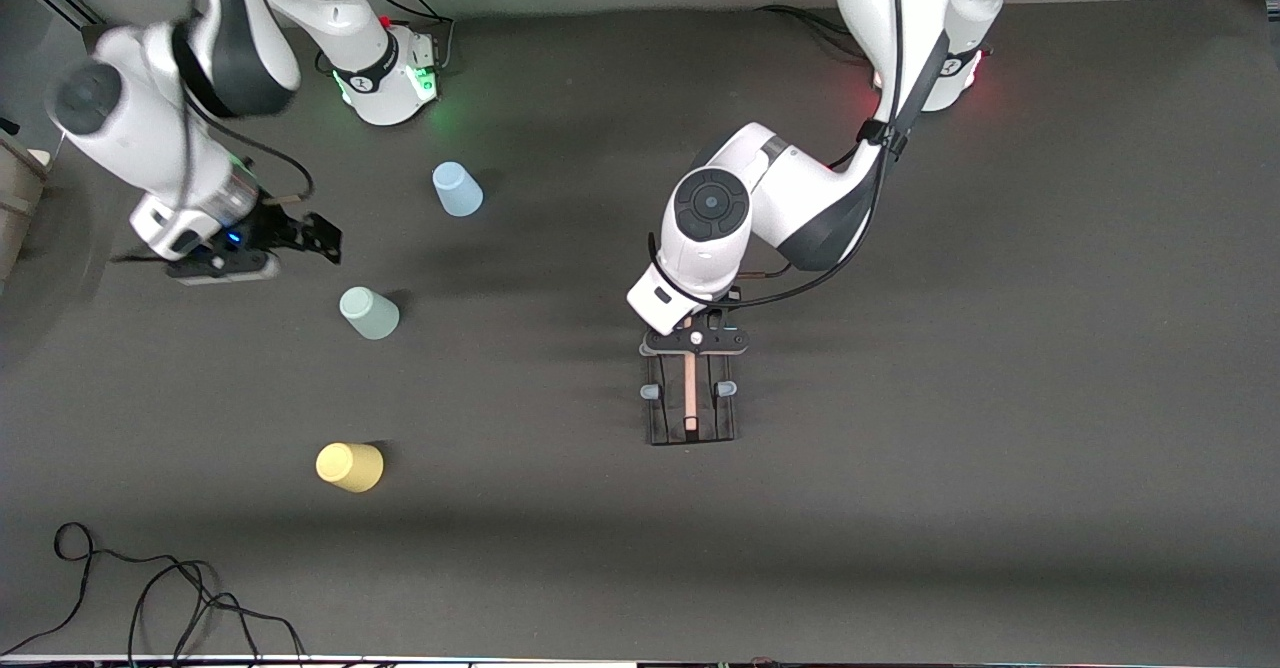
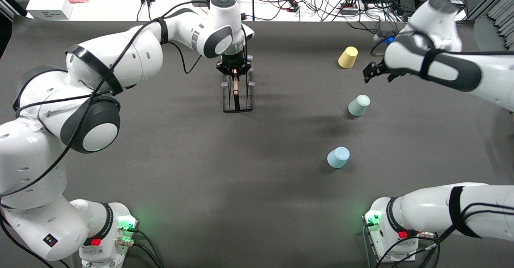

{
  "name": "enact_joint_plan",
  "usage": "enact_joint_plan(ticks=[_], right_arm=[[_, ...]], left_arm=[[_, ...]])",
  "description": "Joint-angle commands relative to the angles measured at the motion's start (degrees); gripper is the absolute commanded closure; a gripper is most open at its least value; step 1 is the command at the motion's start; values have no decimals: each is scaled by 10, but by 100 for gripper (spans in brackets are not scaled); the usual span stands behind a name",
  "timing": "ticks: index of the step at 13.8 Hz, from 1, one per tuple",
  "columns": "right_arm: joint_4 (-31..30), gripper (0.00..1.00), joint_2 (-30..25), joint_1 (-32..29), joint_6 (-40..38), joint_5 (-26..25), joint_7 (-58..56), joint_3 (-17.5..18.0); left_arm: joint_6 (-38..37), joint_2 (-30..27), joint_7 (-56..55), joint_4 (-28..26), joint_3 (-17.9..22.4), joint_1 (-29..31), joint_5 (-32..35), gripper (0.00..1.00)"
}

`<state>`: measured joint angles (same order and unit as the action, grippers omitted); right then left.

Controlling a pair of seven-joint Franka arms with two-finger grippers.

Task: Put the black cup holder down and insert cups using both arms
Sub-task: 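Lower the holder onto the table while the right gripper reaches the green cup, then grasp the green cup with the right gripper while the left gripper releases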

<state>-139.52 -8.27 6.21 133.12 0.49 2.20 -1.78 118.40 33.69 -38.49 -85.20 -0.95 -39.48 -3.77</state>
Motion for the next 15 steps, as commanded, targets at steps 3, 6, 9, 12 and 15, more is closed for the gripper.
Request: enact_joint_plan(ticks=[3, 6, 9, 12, 15], right_arm=[[-31, 0, 104, 6, 160, 1, 1, -4], [-48, 0, 149, 6, 221, 1, 0, -4], [-48, 0, 167, 6, 227, 1, -3, -4], [-48, 0, 171, 5, 229, 1, -4, -6], [-47, 53, 171, 5, 228, 1, -4, -6]], left_arm=[[15, 22, -24, 26, 5, -33, -26, 85], [17, 21, -22, 27, 6, -34, -21, 26], [14, 14, -29, 42, 6, -33, -21, 0], [-40, -22, -27, 72, 9, 2, -25, 0], [-107, -54, -7, 105, 8, 53, -22, 0]])
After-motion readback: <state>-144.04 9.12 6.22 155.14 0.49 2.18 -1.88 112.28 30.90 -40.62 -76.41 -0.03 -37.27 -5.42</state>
